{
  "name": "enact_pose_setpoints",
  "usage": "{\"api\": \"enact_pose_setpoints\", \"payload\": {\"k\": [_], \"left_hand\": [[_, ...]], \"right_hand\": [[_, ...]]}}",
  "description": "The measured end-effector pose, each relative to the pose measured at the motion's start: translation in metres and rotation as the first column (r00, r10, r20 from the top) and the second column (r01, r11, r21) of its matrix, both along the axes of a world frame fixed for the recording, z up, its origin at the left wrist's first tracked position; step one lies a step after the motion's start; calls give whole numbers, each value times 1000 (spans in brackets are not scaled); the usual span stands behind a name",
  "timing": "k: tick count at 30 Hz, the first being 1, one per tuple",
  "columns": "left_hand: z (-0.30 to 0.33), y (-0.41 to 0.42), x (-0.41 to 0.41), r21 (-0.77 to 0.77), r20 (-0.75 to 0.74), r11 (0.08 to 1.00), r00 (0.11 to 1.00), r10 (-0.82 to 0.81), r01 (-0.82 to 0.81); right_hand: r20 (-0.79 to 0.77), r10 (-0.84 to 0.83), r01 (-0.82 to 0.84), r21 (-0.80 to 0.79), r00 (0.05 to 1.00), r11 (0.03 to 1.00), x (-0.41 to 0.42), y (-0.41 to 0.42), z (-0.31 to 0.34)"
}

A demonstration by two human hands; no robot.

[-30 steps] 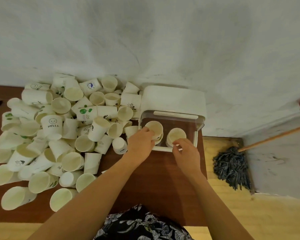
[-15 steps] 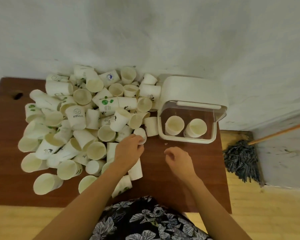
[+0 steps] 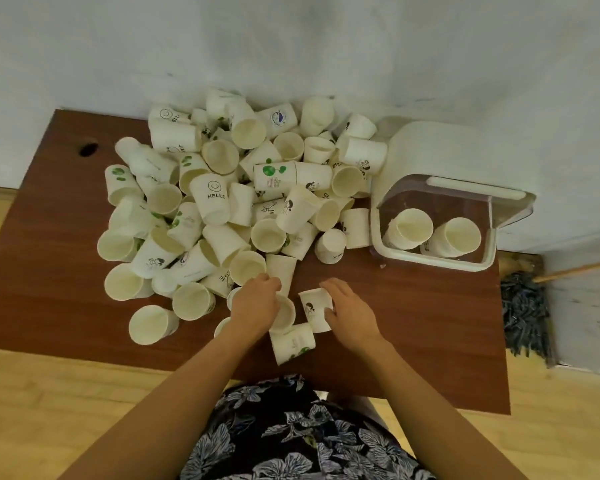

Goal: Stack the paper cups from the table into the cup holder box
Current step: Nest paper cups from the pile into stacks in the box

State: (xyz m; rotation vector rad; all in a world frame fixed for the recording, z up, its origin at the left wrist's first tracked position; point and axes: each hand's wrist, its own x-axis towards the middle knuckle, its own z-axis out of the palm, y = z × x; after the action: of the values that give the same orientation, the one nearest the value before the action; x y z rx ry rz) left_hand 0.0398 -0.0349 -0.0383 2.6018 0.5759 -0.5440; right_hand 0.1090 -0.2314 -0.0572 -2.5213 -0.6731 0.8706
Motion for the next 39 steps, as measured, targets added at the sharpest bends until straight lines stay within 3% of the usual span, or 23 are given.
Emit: {"api": "enact_pose_setpoints", "payload": {"k": [3, 8, 14, 19, 22, 25, 28, 35, 39], "left_hand": [[-4, 3, 4, -29, 11, 999, 1000, 21, -20], [3, 5, 12, -88, 66, 996, 998, 14, -8], [28, 3, 26, -303, 187, 947, 968, 168, -106], [69, -22, 58, -560, 142, 804, 933, 331, -200], [91, -47, 84, -699, 73, 670, 906, 417, -251], [104, -76, 109, -781, 4, 558, 892, 452, -280], [106, -103, 133, -835, -44, 455, 861, 506, -310], [93, -147, 170, -865, -147, 270, 727, 670, -423], [81, -162, 179, -848, -206, 209, 667, 716, -487]], "right_hand": [[-14, 37, -38, -59, 999, 998, 4, 12, -2], [7, -39, 40, -122, 999, 992, 5, 9, 1], [75, -233, 236, -39, 970, 971, 11, -17, 23], [151, -437, 418, 141, 887, 897, 18, -50, 55], [204, -547, 492, 265, 812, 829, 29, -74, 81], [316, -608, 487, 384, 729, 784, 45, -101, 102], [363, -635, 506, 393, 682, 768, 66, -128, 115], [408, -580, 455, 367, 705, 811, 107, -173, 111], [380, -515, 435, 280, 768, 855, 124, -189, 105]]}}
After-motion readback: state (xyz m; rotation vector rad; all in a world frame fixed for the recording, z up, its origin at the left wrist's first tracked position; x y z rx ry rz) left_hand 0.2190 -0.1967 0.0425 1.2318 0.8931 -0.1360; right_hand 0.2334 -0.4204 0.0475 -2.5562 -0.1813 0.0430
